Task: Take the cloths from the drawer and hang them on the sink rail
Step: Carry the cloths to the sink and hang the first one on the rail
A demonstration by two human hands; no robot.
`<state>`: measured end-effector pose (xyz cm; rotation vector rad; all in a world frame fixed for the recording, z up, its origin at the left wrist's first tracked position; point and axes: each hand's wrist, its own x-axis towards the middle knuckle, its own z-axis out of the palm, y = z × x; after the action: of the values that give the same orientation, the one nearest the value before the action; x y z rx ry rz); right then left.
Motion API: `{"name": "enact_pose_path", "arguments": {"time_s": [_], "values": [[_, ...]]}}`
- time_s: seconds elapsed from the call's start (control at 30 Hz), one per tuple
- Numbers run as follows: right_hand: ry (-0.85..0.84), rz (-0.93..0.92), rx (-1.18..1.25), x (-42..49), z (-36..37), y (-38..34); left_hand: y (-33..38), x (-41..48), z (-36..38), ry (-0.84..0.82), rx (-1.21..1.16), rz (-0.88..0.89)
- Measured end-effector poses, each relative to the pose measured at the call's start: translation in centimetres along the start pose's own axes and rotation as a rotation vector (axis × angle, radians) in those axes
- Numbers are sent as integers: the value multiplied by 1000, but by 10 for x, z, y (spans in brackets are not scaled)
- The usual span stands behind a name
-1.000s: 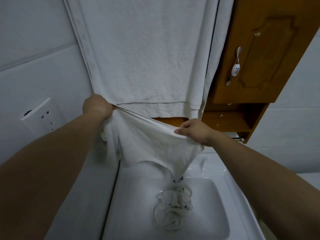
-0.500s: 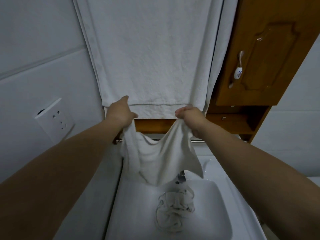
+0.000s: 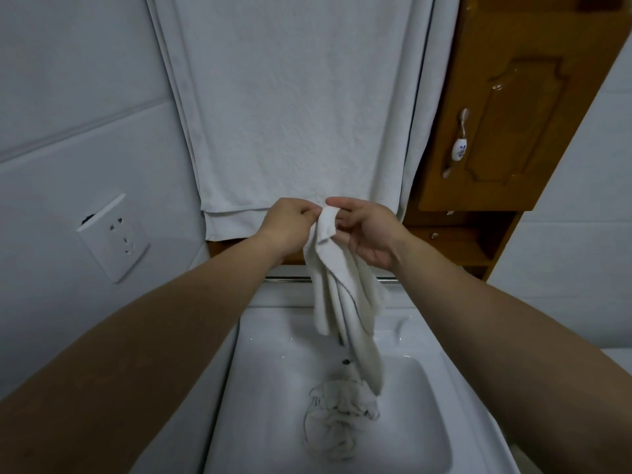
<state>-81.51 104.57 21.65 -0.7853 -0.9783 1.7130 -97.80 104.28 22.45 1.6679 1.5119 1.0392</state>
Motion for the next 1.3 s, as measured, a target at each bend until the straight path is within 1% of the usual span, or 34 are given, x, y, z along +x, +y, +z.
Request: {"name": "enact_pose_path", "arguments": {"time_s": [0.07, 0.17, 0.3, 0.37, 0.43, 0.5, 0.57, 0.6, 0.73, 0.87, 0.97, 1.03, 1.17, 1.23, 1.3], "values": [[-7, -34, -57, -3, -2, 1, 1, -4, 3, -52, -103, -46], [67, -128, -286, -7, -2, 5, 3, -6, 10, -101, -226, -112], [174, -301, -714, -14, 5, 3, 2, -8, 17, -98, -250, -113], [213, -356, -868, -18, 8, 3, 1, -9, 15, -99, -302, -110], [295, -410, -981, -15, 6, 6, 1, -10, 12, -91, -312, -68], [353, -411, -992, -11, 6, 10, 2, -11, 12, -95, -225, 10], [312, -362, -940, -10, 6, 11, 2, -11, 11, -101, -122, 51], [284, -342, -917, -11, 6, 11, 0, -12, 11, -106, -103, 43], [276, -331, -858, -15, 4, 7, -7, -16, 9, -123, -134, -10], [209, -280, -878, -16, 3, 6, -7, -20, 11, -141, -135, -41], [177, -231, -792, -19, 2, 6, -7, -20, 12, -126, -128, -47], [184, -238, -787, -19, 3, 5, -6, -19, 15, -122, -132, -53], [251, -275, -852, -18, 6, 5, -2, -21, 25, -138, -175, -65], [263, -240, -827, -17, 4, 4, -4, -20, 28, -137, -182, -61], [235, -157, -717, -17, 3, 3, -6, -18, 26, -127, -164, -51]]}}
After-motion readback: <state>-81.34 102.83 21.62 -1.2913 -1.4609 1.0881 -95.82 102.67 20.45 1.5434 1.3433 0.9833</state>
